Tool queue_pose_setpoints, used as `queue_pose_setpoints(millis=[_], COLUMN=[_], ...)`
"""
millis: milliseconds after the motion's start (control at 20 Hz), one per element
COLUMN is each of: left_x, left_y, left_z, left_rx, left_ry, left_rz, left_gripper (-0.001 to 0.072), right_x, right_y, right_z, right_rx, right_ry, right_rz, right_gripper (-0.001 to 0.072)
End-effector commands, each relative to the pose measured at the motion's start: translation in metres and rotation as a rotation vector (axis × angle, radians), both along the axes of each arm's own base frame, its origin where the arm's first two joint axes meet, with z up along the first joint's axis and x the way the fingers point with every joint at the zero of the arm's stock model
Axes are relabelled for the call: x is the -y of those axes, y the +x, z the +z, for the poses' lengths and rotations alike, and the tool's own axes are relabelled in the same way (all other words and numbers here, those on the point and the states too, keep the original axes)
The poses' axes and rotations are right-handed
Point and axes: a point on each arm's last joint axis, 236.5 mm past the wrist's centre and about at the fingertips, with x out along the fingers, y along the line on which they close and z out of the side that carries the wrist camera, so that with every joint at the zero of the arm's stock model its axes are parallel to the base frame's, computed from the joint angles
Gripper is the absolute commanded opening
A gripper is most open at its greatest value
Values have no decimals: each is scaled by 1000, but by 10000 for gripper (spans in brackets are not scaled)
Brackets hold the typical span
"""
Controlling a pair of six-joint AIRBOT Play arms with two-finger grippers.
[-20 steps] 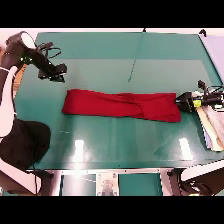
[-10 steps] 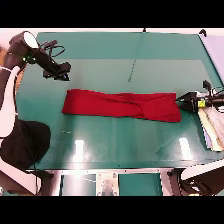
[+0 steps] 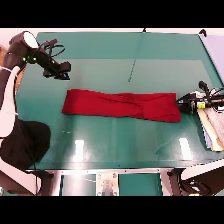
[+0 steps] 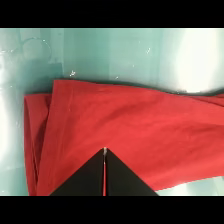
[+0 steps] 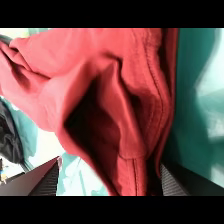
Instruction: Fold the shirts.
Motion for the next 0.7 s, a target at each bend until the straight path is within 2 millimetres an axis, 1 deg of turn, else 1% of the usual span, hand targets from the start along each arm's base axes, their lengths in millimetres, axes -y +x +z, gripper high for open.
queue_pose_setpoints(millis=[0, 150, 200, 300, 350, 500, 650], left_x=[0, 0, 0, 0, 0, 7, 14], left_y=[1, 2, 2, 4, 6, 7, 7], left_z=[0, 0, 0, 1, 1, 4, 7], left_rx=[7, 11, 13, 22, 29, 36, 35], left_ry=[1, 2, 2, 1, -1, -31, -61], left_rz=[-5, -12, -11, -7, -4, -4, -10], left_gripper=[22, 22, 22, 22, 21, 22, 22], right_x=[3, 12, 11, 10, 10, 6, -1], right_y=[-5, -11, -11, -7, -1, 14, 22], right_z=[0, 12, 12, 4, -2, -21, -38], right_rx=[-8, -11, -13, -12, -2, 14, 15], right_ry=[-12, 12, 13, -12, -39, -107, -174], right_rz=[22, 24, 25, 15, 4, -9, 19], right_gripper=[705, 705, 705, 705, 705, 704, 704])
